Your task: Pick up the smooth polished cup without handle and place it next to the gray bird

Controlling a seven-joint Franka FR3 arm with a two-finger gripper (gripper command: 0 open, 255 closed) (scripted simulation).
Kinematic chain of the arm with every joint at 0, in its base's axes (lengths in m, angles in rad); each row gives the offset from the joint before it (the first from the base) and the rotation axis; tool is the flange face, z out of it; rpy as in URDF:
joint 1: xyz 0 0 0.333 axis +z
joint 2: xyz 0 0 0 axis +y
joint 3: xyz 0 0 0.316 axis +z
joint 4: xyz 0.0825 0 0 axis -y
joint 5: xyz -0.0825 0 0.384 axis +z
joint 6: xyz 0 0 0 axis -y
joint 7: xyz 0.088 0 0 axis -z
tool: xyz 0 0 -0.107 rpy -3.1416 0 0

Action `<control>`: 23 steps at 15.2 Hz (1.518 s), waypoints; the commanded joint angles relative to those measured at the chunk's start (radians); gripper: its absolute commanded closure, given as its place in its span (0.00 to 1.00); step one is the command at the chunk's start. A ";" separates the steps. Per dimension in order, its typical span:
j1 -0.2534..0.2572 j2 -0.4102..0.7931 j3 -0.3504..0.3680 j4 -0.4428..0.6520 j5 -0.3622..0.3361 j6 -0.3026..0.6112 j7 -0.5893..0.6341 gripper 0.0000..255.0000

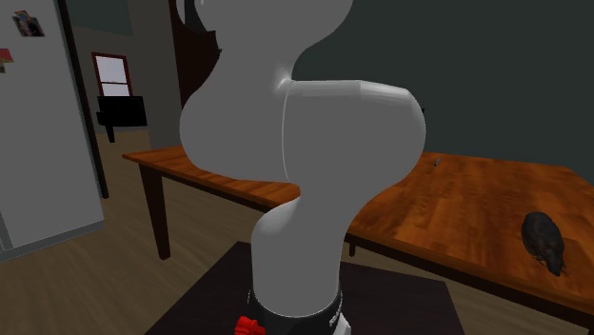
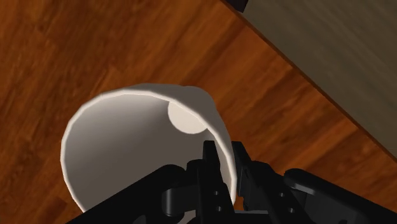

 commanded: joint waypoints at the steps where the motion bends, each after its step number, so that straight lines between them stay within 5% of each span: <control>1: 0.000 -0.005 0.000 0.023 0.005 -0.027 -0.006 1.00; 12: 0.001 -0.010 0.001 0.164 0.014 -0.169 -0.033 1.00; 23: -0.095 -0.282 -0.191 -0.122 0.112 -0.080 -0.344 1.00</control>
